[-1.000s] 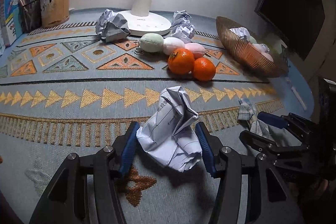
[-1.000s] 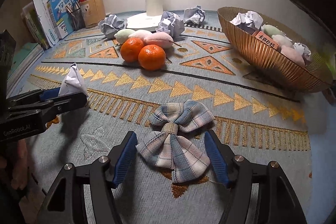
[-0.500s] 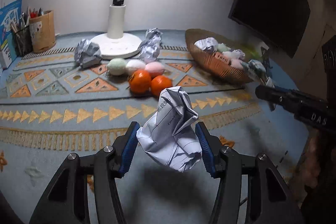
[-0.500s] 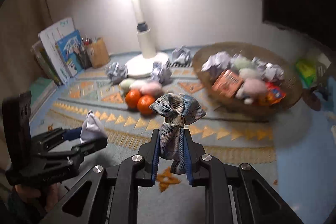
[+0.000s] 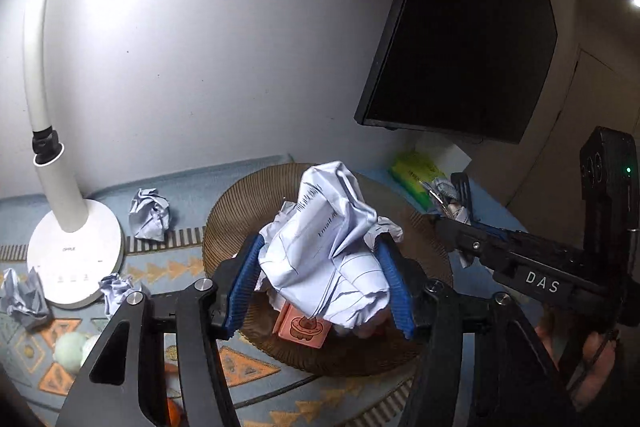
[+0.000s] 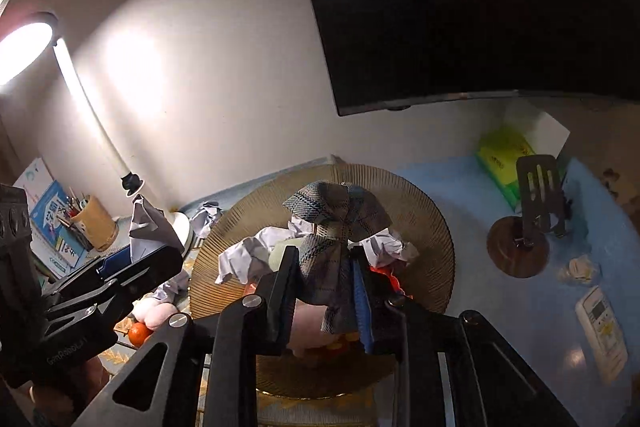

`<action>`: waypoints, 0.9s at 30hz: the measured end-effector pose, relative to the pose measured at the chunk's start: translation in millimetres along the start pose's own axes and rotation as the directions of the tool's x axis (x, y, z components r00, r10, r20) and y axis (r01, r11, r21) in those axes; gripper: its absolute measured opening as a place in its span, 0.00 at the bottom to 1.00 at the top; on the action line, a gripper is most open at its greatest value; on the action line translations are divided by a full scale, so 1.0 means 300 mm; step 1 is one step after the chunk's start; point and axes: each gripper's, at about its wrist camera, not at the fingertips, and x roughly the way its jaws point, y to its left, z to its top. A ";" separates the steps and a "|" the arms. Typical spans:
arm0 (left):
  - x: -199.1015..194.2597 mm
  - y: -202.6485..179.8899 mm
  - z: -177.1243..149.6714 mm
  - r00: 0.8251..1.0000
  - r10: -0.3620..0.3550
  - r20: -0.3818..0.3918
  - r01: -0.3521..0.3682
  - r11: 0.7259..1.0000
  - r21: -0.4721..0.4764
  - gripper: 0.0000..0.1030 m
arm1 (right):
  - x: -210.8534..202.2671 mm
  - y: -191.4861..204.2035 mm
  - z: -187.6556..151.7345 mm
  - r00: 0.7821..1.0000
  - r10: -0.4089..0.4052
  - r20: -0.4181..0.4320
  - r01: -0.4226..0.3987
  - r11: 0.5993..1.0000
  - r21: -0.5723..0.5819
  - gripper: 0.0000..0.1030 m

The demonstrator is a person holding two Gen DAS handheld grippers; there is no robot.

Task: Organize objects
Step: 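Carry the paper ball and plaid bow into the woven bowl and release, then move both grippers back toward the two oranges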

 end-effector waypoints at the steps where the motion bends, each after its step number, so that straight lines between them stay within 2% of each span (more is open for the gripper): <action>1: 0.019 0.004 -0.006 1.000 0.004 -0.007 -0.004 1.000 -0.009 0.59 | 0.017 -0.007 -0.003 1.000 0.000 -0.013 0.000 1.000 0.002 0.29; 2: 0.038 0.009 -0.012 1.000 0.015 -0.022 -0.015 1.000 -0.017 0.66 | 0.030 -0.014 -0.007 1.000 0.003 -0.026 -0.003 1.000 0.000 0.38; 3: 0.052 0.014 -0.018 0.999 0.026 -0.035 -0.027 0.999 -0.026 0.81 | 0.036 -0.018 -0.014 0.999 0.001 -0.035 -0.001 1.000 -0.001 0.49; 4: 0.057 0.019 -0.028 0.998 0.039 -0.044 -0.041 0.998 -0.039 0.88 | 0.032 -0.024 -0.021 0.999 -0.003 -0.032 0.003 1.000 0.000 0.54; 9: -0.040 0.071 -0.075 0.999 -0.012 -0.050 0.007 0.995 -0.096 0.88 | -0.032 -0.011 -0.042 1.000 -0.006 0.003 0.006 1.000 -0.019 0.56; 13: -0.201 0.112 -0.122 1.000 0.022 0.013 -0.021 0.995 -0.100 0.88 | -0.106 0.060 -0.064 0.996 0.082 0.030 -0.081 0.996 -0.029 0.56; 18: -0.405 0.216 -0.234 0.985 0.166 0.045 -0.160 0.980 -0.117 0.90 | -0.161 0.239 -0.152 0.981 0.192 0.024 -0.189 0.978 -0.086 0.56; 21: -0.471 0.291 -0.339 0.963 0.269 0.021 -0.265 0.957 -0.122 0.90 | -0.128 0.358 -0.276 0.966 0.257 -0.028 -0.258 0.958 -0.128 0.56; 22: -0.481 0.322 -0.390 0.955 0.296 0.004 -0.292 0.945 -0.146 0.90 | -0.099 0.392 -0.328 0.966 0.254 -0.051 -0.259 0.956 -0.140 0.56; 25: -0.470 0.414 -0.522 0.947 0.317 -0.051 -0.321 0.921 -0.222 0.90 | 0.004 0.474 -0.476 0.971 0.218 -0.101 -0.234 0.954 -0.190 0.56; 27: -0.462 0.440 -0.568 0.926 0.371 -0.062 -0.376 0.905 -0.200 0.89 | 0.058 0.504 -0.543 0.974 0.194 -0.115 -0.217 0.947 -0.237 0.56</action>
